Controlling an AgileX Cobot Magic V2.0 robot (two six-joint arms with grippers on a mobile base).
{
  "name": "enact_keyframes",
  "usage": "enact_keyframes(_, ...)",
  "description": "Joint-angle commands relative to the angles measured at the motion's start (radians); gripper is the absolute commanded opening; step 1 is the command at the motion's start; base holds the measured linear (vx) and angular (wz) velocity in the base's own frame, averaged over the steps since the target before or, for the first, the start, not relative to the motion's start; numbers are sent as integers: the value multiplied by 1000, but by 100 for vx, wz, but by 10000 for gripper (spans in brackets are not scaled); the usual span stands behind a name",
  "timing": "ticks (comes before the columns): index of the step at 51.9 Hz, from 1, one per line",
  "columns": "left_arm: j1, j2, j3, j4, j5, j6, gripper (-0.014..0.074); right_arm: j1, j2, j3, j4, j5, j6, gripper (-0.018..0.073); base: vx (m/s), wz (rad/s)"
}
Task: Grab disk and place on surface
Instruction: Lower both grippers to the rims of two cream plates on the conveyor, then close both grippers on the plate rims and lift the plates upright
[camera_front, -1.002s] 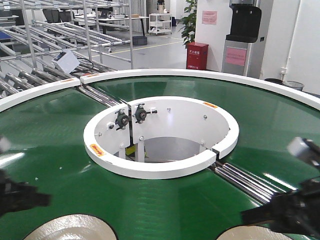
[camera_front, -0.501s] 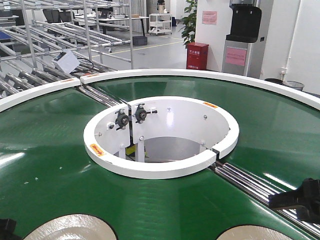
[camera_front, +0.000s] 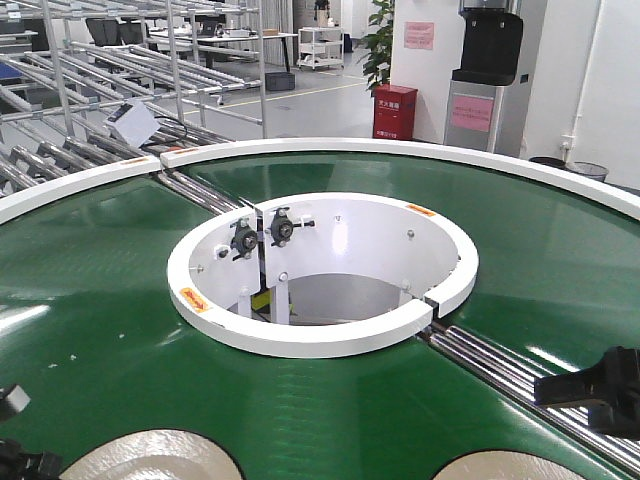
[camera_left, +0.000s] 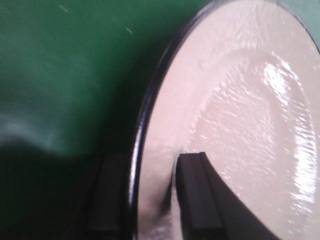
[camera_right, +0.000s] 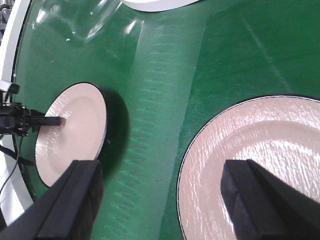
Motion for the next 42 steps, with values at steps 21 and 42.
enact_keyframes(21,-25,-116,-26,-464,272,44,-8,-9,-22,-31,14,4,-9,543,0,0)
enact_keyframes(42,-25,-423,-26,-668,265,22,-6,-187,183,-31,-201,-56,37,543,0,0)
